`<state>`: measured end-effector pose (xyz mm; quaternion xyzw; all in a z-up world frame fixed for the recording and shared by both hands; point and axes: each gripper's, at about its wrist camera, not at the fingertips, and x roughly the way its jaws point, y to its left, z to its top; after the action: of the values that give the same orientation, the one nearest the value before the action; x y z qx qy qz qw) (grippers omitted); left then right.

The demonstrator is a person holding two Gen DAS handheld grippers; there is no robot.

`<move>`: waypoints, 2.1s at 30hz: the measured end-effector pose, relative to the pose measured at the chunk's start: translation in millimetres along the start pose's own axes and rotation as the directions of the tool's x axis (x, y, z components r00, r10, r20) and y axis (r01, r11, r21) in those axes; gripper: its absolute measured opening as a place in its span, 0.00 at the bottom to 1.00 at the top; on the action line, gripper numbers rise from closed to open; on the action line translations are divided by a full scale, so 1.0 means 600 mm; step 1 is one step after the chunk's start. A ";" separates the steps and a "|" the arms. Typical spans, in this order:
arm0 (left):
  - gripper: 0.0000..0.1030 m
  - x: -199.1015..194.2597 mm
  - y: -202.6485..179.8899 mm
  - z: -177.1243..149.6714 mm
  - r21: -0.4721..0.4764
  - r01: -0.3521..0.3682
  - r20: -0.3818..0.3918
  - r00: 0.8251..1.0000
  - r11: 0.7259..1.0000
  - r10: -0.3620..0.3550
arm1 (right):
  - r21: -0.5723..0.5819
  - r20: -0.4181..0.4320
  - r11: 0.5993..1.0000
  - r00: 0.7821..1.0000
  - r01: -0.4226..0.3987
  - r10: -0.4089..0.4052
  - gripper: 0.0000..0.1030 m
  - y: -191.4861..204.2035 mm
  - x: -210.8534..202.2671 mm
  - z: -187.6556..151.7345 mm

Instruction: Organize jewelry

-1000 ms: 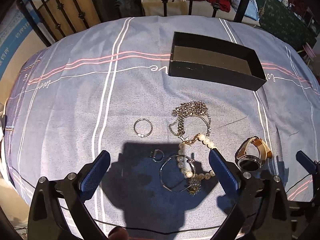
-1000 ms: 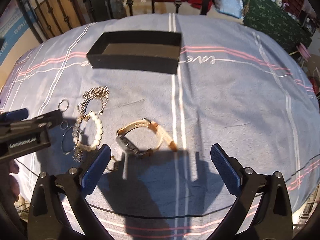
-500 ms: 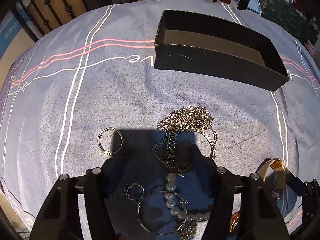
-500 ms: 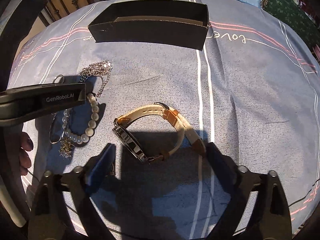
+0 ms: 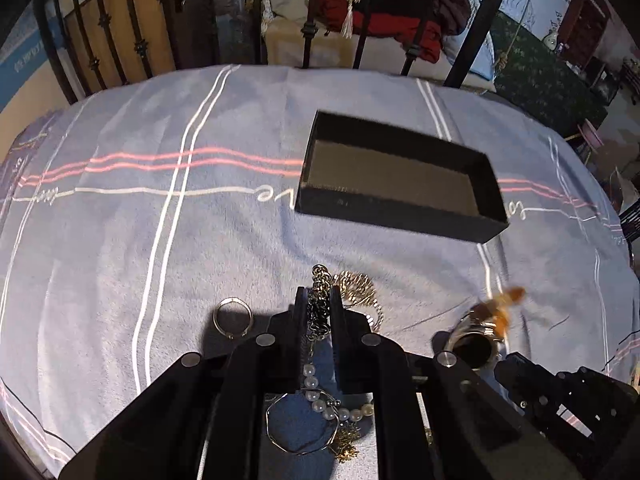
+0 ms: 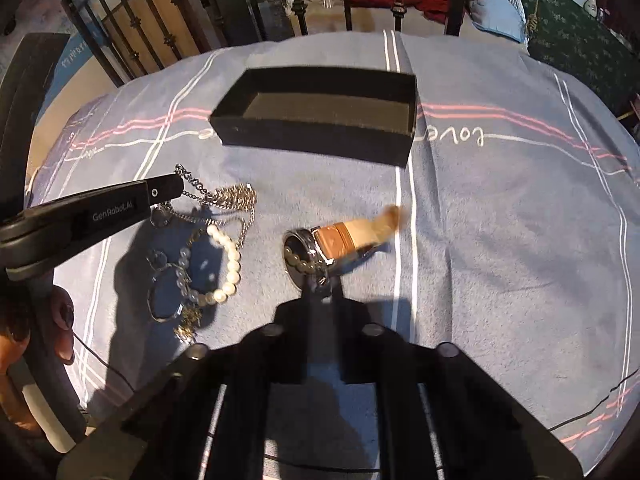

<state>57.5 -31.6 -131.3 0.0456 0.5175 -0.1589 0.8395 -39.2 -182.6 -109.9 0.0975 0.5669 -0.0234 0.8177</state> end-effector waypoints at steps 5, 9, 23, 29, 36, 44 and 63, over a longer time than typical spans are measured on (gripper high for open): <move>0.10 -0.093 -0.045 0.069 0.073 0.044 0.120 0.991 0.996 -0.052 | -0.026 0.106 1.000 0.994 0.012 -0.009 0.08 -0.001 -0.069 0.079; 0.10 -0.148 -0.060 0.134 0.101 0.070 0.196 0.976 0.992 -0.089 | -0.041 0.174 0.999 0.985 -0.013 0.020 0.08 0.003 -0.104 0.146; 0.10 -0.198 -0.099 0.249 0.168 0.043 0.285 0.954 0.985 -0.091 | -0.078 0.053 0.996 0.998 -0.032 0.037 0.74 0.026 0.005 0.091; 0.10 -0.124 -0.083 0.228 0.152 0.054 0.180 0.980 0.987 -0.081 | -0.084 -0.021 0.996 1.000 -0.012 0.010 0.74 0.034 0.072 0.071; 0.10 -0.146 -0.067 0.216 0.149 0.099 0.223 0.966 0.984 -0.131 | -0.081 -0.059 0.996 0.998 0.023 -0.028 0.74 0.034 0.112 0.066; 0.10 -0.163 -0.097 0.235 0.196 0.083 0.258 0.957 0.977 -0.133 | -0.067 -0.072 0.998 0.997 0.017 -0.022 0.74 0.037 0.125 0.065; 0.93 -0.092 -0.084 0.152 0.209 -0.103 0.228 0.972 0.972 0.054 | -0.063 -0.083 0.998 0.996 0.031 -0.036 0.74 0.033 0.155 0.066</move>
<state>96.9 -89.2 -36.1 0.1407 0.3983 -0.1856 0.8872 33.1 -164.1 -180.7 0.0637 0.6028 -0.0157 0.7952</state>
